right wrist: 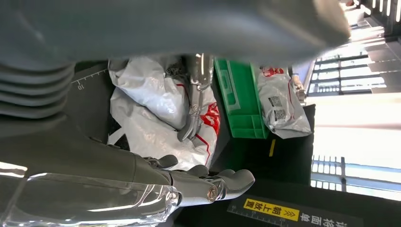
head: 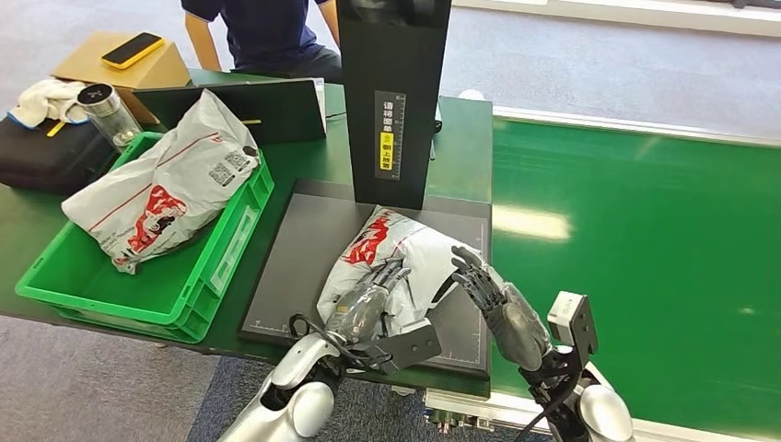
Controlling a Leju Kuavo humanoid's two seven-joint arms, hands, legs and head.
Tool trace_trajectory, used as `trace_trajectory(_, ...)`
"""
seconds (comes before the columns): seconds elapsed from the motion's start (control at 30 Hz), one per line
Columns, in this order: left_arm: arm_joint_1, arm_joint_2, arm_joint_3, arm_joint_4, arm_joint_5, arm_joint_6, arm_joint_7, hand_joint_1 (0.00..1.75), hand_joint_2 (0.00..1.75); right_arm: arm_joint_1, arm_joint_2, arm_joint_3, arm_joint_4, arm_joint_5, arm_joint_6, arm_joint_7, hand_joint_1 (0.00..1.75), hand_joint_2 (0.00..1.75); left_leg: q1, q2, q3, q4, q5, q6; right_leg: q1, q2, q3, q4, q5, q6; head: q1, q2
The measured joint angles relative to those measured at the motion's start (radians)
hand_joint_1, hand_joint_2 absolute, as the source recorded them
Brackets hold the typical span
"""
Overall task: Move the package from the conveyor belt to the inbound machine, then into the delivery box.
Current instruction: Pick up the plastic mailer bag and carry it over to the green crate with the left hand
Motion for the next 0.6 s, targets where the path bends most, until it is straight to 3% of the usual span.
trace_trajectory(0.17,-0.026,-0.008,0.000,0.065,-0.060,0.084,0.064,1.75,1.75,0.021,0.025,-0.021,-0.032,0.011,0.007,0.006,0.00,0.00,0.000,0.000,0.001,0.000,0.000,0.000,0.000,0.000,0.002,0.000,0.000,0.000,0.000,0.000)
trace_trajectory(0.3,-0.033,-0.008,0.009,0.075,-0.082,0.095,0.080,1.75,1.75,0.030,0.039,-0.031,-0.050,0.018,0.009,0.013,0.00,0.00,0.000,0.000,0.002,0.000,0.000,0.000,0.000,0.000,0.003,0.000,0.000,0.000,0.000,0.000)
trace_trajectory(0.6,-0.014,-0.005,0.046,0.061,-0.081,0.076,0.023,1.75,1.75,0.041,0.054,-0.038,-0.056,0.024,0.010,0.019,0.00,0.00,0.000,0.000,0.003,0.000,0.000,0.000,0.000,0.000,0.003,0.000,0.000,0.000,0.000,0.000)
